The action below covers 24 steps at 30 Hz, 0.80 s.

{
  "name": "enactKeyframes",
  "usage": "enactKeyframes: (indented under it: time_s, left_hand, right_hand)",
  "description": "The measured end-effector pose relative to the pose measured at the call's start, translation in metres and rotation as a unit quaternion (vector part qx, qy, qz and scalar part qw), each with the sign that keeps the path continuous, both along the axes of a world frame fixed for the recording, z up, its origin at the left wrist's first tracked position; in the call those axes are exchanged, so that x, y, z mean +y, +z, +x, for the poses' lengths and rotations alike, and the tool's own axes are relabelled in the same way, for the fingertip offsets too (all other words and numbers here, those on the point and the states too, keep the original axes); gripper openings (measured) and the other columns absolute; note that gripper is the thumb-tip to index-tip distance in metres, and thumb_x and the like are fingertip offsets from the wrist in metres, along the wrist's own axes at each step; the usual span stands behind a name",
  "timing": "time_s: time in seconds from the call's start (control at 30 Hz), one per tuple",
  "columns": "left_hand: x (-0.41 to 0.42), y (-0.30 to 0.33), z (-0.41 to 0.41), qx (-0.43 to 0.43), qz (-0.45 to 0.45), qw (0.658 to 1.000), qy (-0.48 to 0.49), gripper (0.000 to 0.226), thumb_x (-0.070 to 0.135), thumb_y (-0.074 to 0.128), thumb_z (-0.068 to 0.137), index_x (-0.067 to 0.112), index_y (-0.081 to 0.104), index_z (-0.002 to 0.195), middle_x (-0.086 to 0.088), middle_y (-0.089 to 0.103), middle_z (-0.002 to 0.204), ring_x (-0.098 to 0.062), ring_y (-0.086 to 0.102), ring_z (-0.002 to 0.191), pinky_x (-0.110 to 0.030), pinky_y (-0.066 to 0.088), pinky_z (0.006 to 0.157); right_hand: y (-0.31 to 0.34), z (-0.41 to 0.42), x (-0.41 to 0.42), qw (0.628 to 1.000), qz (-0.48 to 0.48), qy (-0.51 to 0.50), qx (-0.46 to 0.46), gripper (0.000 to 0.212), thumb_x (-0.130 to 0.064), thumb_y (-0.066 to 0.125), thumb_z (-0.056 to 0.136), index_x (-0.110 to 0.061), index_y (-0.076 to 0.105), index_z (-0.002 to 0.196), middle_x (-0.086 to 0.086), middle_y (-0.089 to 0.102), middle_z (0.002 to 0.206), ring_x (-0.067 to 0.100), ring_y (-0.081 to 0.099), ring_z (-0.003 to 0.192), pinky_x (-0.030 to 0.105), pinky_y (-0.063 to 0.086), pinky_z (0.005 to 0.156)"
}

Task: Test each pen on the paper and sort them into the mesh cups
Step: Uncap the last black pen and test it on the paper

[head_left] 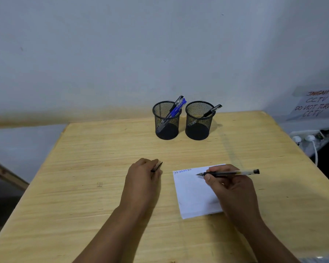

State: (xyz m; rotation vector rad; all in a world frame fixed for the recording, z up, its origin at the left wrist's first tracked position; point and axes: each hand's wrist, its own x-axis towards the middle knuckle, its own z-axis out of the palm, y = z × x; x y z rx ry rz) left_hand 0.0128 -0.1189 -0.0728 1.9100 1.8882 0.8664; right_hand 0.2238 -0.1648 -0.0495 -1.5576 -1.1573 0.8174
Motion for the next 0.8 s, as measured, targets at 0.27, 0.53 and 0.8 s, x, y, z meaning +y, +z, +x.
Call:
enactKeyframes:
  time_s: [0.27, 0.53, 0.8]
  left_hand:
    - [-0.011, -0.002, 0.001, 0.013, 0.031, 0.999, -0.02, 0.029, 0.024, 0.062, 0.091, 0.016, 0.065, 0.118, 0.005, 0.063, 0.11, -0.013, 0.053, 0.098, -0.025, 0.043, 0.083]
    - [-0.028, -0.004, 0.025, 0.106, 0.017, 0.985, -0.136, 0.056, 0.056, 0.05, 0.088, 0.028, 0.054, 0.136, 0.015, 0.057, 0.132, -0.013, 0.046, 0.118, -0.029, 0.041, 0.098]
    - [-0.026, -0.013, 0.025, 0.168, 0.001, 0.975, -0.144, 0.067, 0.067, 0.043, 0.086, 0.029, 0.048, 0.141, 0.018, 0.047, 0.144, -0.016, 0.034, 0.123, -0.027, 0.032, 0.099]
  right_hand:
    - [0.004, 0.003, 0.005, 0.999, 0.036, 0.009, -0.03, 0.018, -0.009, 0.079, 0.077, -0.024, 0.072, 0.082, -0.018, 0.074, 0.081, -0.003, 0.07, 0.077, 0.007, 0.051, 0.069]
    - [0.01, 0.002, 0.03, 0.997, 0.028, 0.007, -0.067, 0.011, -0.02, 0.078, 0.081, -0.024, 0.068, 0.082, -0.011, 0.076, 0.073, 0.0, 0.071, 0.07, 0.017, 0.052, 0.065]
    - [-0.012, -0.001, 0.044, 0.995, -0.007, 0.029, -0.094, 0.011, -0.017, 0.077, 0.081, -0.02, 0.068, 0.086, -0.011, 0.075, 0.077, -0.003, 0.07, 0.07, 0.01, 0.052, 0.064]
